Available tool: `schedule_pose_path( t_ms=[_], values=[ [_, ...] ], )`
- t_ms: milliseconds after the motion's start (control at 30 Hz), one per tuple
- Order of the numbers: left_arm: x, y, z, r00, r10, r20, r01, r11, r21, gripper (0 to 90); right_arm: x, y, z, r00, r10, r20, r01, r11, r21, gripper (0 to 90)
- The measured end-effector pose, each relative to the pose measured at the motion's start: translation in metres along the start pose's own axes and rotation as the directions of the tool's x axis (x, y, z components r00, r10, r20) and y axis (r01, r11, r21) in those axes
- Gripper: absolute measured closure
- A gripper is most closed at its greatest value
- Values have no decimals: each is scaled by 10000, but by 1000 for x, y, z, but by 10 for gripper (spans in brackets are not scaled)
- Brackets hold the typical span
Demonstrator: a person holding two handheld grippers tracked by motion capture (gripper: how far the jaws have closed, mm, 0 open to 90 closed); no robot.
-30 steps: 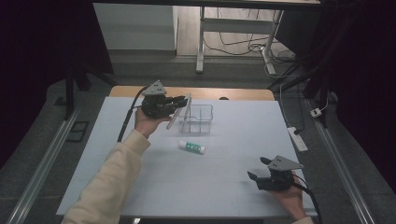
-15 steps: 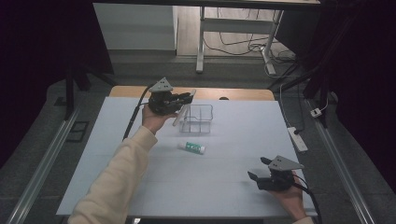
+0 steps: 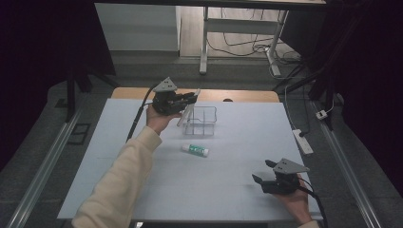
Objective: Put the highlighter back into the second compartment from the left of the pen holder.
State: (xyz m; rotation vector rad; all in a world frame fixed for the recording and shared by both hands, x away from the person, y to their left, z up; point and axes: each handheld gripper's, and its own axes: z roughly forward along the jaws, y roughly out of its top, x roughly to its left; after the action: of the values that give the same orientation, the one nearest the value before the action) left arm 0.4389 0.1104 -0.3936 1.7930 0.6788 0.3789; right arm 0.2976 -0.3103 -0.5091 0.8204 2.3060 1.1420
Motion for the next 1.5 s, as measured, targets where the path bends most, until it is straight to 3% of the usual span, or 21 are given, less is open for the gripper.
schedule_pose_path(
  t_ms=[533, 800, 1500],
  values=[
    [7, 17, 34, 9998, -80, 199, 85, 9997, -244, 783, -2, -2, -1, 10000, 58, -38, -58, 10000, -67, 231],
    [13, 10, 51, 9992, -356, 204, 362, 9990, -269, 783, -2, -2, -2, 9999, 114, -12, -114, 9999, -12, 231],
    [18, 4, 68, 9992, -396, 18, 396, 9964, -751, 781, -3, -3, -2, 9999, 145, -4, -145, 9999, 22, 231]
  ],
)
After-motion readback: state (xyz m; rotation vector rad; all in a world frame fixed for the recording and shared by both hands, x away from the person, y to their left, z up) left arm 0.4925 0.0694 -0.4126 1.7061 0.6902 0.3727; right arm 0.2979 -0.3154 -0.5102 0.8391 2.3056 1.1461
